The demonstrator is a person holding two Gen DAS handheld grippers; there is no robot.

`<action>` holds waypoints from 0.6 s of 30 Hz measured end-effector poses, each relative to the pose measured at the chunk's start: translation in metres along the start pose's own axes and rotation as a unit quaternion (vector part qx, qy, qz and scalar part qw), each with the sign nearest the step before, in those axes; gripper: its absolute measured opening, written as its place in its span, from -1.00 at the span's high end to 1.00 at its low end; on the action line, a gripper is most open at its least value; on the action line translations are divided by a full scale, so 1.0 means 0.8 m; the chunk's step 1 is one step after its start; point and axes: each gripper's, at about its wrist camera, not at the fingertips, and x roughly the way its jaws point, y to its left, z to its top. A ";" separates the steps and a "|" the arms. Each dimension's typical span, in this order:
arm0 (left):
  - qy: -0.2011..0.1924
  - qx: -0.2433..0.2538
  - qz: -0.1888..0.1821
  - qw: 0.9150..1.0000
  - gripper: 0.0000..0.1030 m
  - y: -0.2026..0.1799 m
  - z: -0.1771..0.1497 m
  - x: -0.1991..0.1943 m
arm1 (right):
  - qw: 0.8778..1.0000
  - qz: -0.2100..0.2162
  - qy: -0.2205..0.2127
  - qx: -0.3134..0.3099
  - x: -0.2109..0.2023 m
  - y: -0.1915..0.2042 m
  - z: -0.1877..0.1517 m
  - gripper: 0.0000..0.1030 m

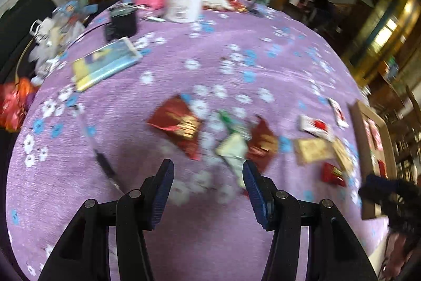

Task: Organize snacks
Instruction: 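Withdraw both grippers from the tray back toward the snack pile, then grasp a dark red wrapped candy with the left gripper while the right grasps a red candy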

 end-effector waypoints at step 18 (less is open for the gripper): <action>0.027 0.037 0.003 0.999 0.31 0.015 0.056 0.086 | 0.997 0.051 0.037 -0.038 0.062 0.080 0.008 0.12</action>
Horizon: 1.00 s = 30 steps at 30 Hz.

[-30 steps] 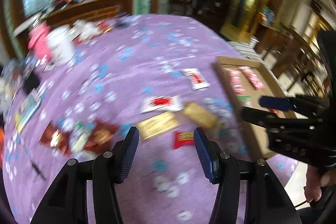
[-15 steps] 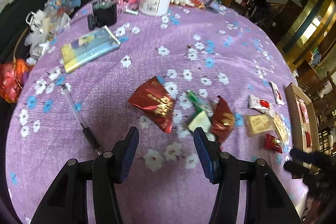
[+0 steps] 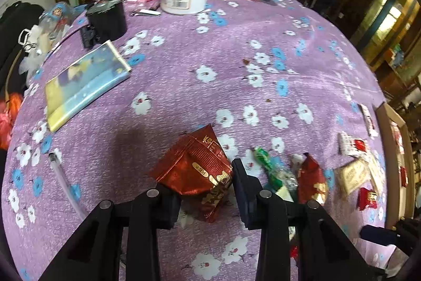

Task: Organize snacks
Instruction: 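Grasp a dark red wrapped candy with the left gripper while the right grasps a red candy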

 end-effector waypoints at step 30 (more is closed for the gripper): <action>-0.060 0.091 -0.019 0.994 0.34 -0.067 -0.042 -0.093 | 1.000 -0.007 -0.012 0.011 -0.001 -0.004 0.000 0.91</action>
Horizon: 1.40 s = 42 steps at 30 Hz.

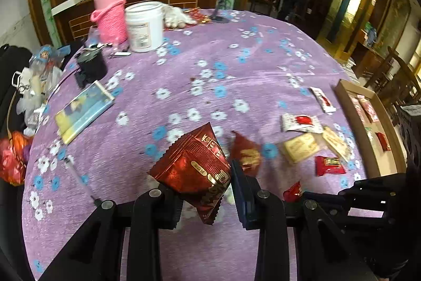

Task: Organize snacks
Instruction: 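Grasp a dark red wrapped candy with the left gripper while the right grasps a red candy, then carry both red candies over the tray with the left and right grippers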

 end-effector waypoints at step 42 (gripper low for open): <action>-0.009 0.206 -0.139 0.969 0.35 -0.374 0.029 0.012 | 0.959 -0.093 -0.109 0.243 -0.189 -0.294 -0.128 0.91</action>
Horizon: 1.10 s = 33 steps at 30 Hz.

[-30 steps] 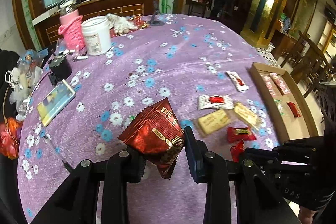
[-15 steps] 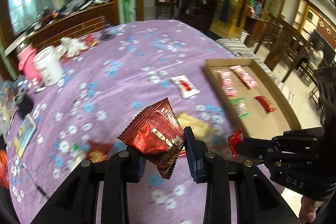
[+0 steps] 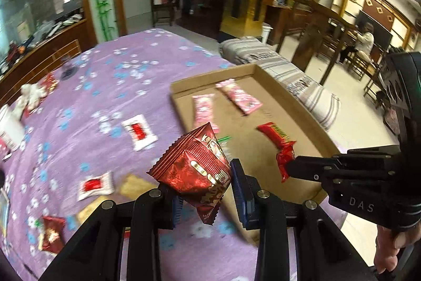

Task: Organize snacks
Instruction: 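Carry both red candies over the tray with the left and right grippers, then release the candies into the tray with both grippers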

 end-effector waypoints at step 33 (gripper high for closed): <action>0.086 0.026 -0.029 0.996 0.02 -0.067 0.005 0.125 | 0.998 -0.056 0.026 0.007 0.054 -0.081 0.039 0.89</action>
